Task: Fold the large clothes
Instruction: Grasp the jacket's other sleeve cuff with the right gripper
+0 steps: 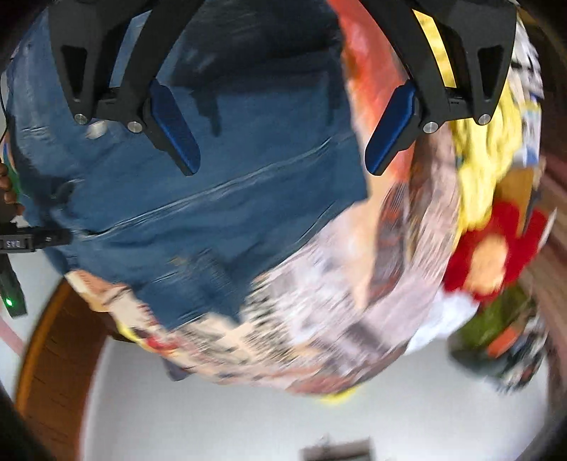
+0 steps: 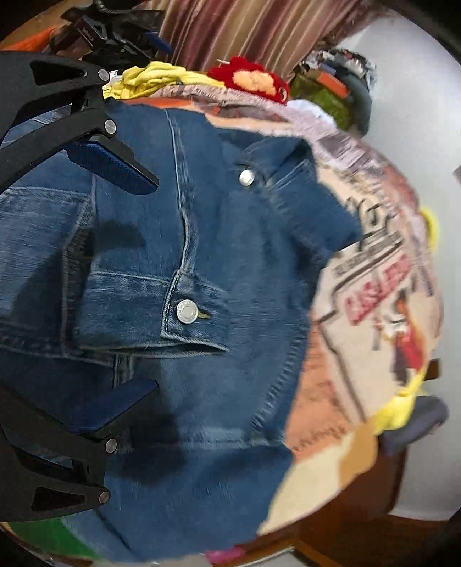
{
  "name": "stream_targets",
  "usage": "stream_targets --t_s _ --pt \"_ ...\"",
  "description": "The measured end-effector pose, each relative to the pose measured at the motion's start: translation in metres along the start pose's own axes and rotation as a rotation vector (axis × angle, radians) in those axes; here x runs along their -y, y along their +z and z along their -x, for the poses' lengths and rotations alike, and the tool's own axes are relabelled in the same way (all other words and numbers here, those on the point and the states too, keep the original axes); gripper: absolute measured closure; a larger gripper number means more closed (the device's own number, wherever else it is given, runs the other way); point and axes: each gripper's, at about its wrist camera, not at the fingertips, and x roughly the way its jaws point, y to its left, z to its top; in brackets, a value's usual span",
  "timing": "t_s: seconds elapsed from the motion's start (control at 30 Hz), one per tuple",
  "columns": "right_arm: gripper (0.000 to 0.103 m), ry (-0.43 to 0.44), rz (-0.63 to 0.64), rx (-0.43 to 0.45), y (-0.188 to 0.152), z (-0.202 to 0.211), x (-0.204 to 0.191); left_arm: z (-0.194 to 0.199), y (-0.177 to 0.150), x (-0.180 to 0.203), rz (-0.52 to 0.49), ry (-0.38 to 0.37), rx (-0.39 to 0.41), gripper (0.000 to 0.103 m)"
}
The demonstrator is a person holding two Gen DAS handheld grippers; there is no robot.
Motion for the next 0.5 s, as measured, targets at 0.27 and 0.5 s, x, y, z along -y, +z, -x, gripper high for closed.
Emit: stream_targets --t_s 0.27,0.5 --pt "0.004 0.017 -0.015 -0.074 0.003 -0.048 -0.001 -0.044 -0.045 -0.069 0.285 -0.017 -0.114 0.008" --pt "0.057 -0.027 0.061 -0.029 -0.001 -0.038 -0.012 -0.048 -0.051 -0.071 0.279 0.017 -0.118 0.008"
